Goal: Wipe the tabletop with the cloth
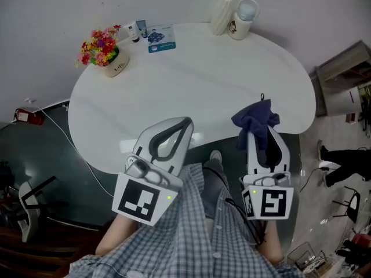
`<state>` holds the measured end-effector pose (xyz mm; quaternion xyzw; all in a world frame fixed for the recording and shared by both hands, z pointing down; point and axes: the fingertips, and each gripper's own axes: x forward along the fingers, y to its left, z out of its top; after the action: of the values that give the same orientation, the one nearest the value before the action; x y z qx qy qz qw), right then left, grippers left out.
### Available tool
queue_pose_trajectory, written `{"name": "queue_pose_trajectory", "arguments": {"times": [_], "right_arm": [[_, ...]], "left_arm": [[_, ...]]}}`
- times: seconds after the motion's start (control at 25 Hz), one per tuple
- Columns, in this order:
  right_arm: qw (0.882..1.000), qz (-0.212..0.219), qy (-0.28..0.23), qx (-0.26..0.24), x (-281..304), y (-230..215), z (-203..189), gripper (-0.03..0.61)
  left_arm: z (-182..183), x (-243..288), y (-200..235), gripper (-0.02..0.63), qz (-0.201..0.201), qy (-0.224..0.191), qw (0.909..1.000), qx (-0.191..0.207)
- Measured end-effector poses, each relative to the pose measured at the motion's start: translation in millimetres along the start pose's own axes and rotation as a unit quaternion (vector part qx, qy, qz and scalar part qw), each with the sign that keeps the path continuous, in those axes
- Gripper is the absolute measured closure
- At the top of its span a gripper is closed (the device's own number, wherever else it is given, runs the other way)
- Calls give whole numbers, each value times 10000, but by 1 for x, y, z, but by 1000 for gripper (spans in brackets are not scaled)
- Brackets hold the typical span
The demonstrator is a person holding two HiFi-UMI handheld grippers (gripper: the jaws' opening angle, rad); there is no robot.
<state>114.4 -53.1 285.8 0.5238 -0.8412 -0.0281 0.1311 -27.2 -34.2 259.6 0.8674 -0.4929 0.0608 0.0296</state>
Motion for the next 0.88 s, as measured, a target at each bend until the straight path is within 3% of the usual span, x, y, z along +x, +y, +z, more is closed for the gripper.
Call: {"name": "queue_pose_trajectory", "arguments": {"times": [0.44, 0.88], "right_arm": [[9957, 715, 585, -117, 44, -38, -48, 472], [9838, 913, 1533, -197, 67, -75, -143, 472]], "left_arm": [[5, 41, 15, 612, 799, 78, 9964, -259], [3, 40, 17, 612, 1535, 188, 9876, -285]]}}
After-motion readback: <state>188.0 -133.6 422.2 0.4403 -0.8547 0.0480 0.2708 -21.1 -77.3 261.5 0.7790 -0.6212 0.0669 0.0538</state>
